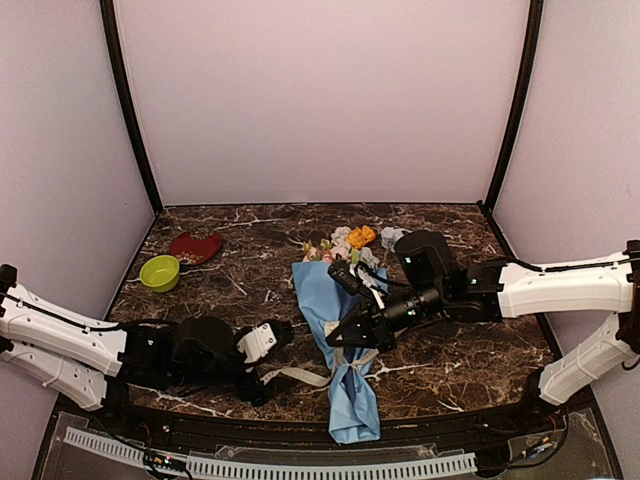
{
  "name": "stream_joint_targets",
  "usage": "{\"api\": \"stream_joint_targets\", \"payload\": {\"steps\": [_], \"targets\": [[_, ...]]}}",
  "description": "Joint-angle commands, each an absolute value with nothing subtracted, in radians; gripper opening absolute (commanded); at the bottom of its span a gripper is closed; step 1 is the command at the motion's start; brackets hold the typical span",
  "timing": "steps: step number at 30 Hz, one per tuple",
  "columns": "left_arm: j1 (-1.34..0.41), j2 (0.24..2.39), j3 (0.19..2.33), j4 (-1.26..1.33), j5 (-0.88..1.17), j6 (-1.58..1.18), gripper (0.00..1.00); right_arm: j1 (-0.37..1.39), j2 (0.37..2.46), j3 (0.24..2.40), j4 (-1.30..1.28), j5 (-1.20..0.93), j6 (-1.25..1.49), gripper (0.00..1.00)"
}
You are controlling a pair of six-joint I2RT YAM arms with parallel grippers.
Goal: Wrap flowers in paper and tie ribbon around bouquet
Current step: Pass from the left arm to the right, then pass from the right arm to the left
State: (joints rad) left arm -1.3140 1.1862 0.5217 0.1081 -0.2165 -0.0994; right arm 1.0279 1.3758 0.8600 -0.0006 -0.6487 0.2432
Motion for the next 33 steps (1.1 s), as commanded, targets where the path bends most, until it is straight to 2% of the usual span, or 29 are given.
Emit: {"api": "stream_joint_targets", "payload": {"steps": [1, 5, 10, 15, 22, 24, 26, 27, 28, 32, 33], "targets": [[-1.319, 1.190, 0.464, 0.522, -0.166, 0.051, 0.81, 1.037, 1.382, 0.863, 0.049, -0.680, 0.227, 0.00], [-1.319, 1.327, 0.484, 0.751, -0.135, 0.092, 0.81, 1.037, 1.388, 0.863, 0.066, -0.681, 0.232, 0.00], [-1.313, 1.513, 0.484, 1.061, -0.125, 0.070, 0.89, 1.037, 1.390, 0.862, 0.079, -0.674, 0.234, 0.00], [-1.296, 1.646, 0.509, 1.216, -0.134, 0.019, 0.83, 1.037, 1.391, 0.862, 0.089, -0.675, 0.238, 0.00], [-1.293, 1.707, 0.546, 1.240, -0.098, 0.003, 0.43, 1.037, 1.391, 0.856, 0.087, -0.665, 0.235, 0.00], [-1.293, 1.709, 0.542, 1.240, -0.090, -0.006, 0.27, 1.037, 1.388, 0.854, 0.082, -0.657, 0.235, 0.00], [-1.291, 1.704, 0.529, 1.240, -0.096, -0.010, 0.07, 1.036, 1.380, 0.853, 0.074, -0.643, 0.232, 0.00], [-1.291, 1.702, 0.522, 1.239, -0.103, -0.012, 0.01, 1.035, 1.378, 0.853, 0.070, -0.632, 0.232, 0.00], [-1.291, 1.698, 0.518, 1.234, -0.109, -0.012, 0.00, 1.034, 1.371, 0.854, 0.063, -0.616, 0.232, 0.03], [-1.292, 1.690, 0.536, 1.161, -0.112, 0.001, 0.00, 1.010, 1.315, 0.860, -0.002, -0.447, 0.249, 0.64], [-1.293, 1.693, 0.548, 1.139, -0.111, 0.005, 0.00, 0.999, 1.286, 0.862, -0.036, -0.358, 0.258, 0.74]]}}
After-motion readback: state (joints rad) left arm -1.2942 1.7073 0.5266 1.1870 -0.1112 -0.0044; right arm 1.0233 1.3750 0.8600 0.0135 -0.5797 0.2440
